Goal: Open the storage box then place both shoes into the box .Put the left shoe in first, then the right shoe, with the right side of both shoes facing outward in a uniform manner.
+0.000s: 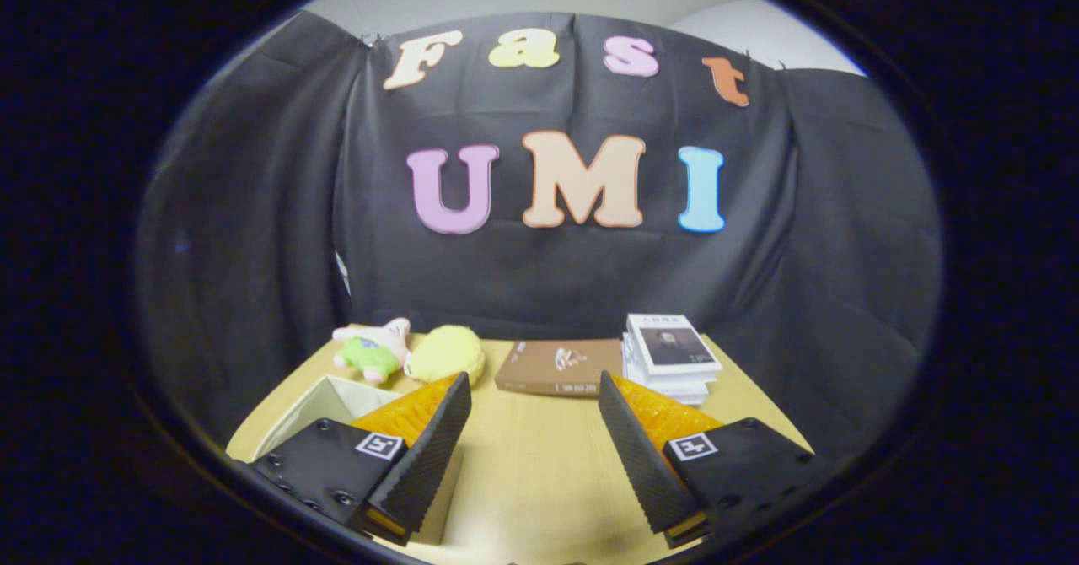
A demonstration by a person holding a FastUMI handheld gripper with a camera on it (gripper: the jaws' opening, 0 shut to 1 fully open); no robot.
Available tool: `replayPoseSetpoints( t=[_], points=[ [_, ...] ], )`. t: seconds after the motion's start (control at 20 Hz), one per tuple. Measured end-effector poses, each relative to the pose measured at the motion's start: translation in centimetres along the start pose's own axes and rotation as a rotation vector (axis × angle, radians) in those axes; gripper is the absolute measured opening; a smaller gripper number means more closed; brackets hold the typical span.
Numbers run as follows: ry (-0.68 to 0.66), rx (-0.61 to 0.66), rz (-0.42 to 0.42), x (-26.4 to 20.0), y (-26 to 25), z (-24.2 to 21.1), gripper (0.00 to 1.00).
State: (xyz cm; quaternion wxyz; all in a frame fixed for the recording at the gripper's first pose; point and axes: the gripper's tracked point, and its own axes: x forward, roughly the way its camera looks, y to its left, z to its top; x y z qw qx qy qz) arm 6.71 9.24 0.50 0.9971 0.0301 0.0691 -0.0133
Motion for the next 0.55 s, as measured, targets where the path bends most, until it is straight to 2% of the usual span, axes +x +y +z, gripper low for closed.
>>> replayPoseSetpoints(
  t=[0.25,0.4,0.55],
  points=[
    [-0.155,0.014,-0.013,-0.5,-1.2,2.8,0.98],
    [-0.219,0.038,-0.047,-1.3,-2.6,3.5,0.98],
    [-0.244,0.007,-0.110,-1.5,-4.3,3.4,0.98]
  ],
)
